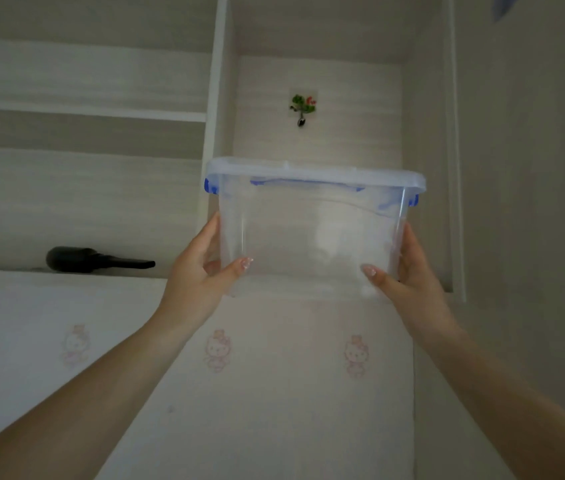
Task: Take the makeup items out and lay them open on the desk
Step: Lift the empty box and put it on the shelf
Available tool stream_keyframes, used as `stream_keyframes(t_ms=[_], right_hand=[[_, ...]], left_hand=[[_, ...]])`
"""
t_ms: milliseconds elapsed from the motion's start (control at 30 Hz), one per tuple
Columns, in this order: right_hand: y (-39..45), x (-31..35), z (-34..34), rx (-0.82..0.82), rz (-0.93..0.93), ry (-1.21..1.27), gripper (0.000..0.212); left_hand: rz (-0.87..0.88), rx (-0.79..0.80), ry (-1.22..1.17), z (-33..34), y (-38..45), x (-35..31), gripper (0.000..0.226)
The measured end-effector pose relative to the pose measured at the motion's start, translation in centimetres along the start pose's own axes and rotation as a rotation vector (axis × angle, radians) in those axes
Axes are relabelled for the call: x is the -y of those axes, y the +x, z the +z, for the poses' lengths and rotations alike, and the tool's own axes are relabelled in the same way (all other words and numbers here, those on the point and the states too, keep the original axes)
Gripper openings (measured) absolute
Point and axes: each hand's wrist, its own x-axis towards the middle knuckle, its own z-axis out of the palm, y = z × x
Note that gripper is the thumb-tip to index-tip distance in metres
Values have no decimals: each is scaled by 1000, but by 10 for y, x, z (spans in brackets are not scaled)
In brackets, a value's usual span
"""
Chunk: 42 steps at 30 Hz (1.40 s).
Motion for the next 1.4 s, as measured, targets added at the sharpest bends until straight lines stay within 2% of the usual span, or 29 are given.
stream_keyframes(t_ms=[100,433,567,667,767,900,1167,1233,1300,1400], right_hand=[[12,-16,-3,-2,-9,-4,74],[43,-75,2,13,139,-42,79],[64,-92,8,16,181,-111,77],[73,-101,10,82,176,-192,78],[77,-103,11,160,188,-248,78],[80,-103,12,226,164,-282,85],[82,-106,10,229,166,-274,88],[82,-107,11,219,184,-235,87],[82,-108,12,155,211,-241,88],[73,-106,17,-111,175,-186,77]], left_hand=[[4,3,37,5,11,11,72],[-59,-17,80,18,43,73,71],[-61,-27,122,24,56,91,65],[-73,-52,139,23,61,104,64],[-91,-51,233,16,63,114,67],[-41,-94,496,18,64,115,66],[8,-76,557,22,66,113,56],[-17,-100,514,23,66,112,53],[-83,-195,407,28,62,108,53],[-109,-310,299,34,37,97,68]])
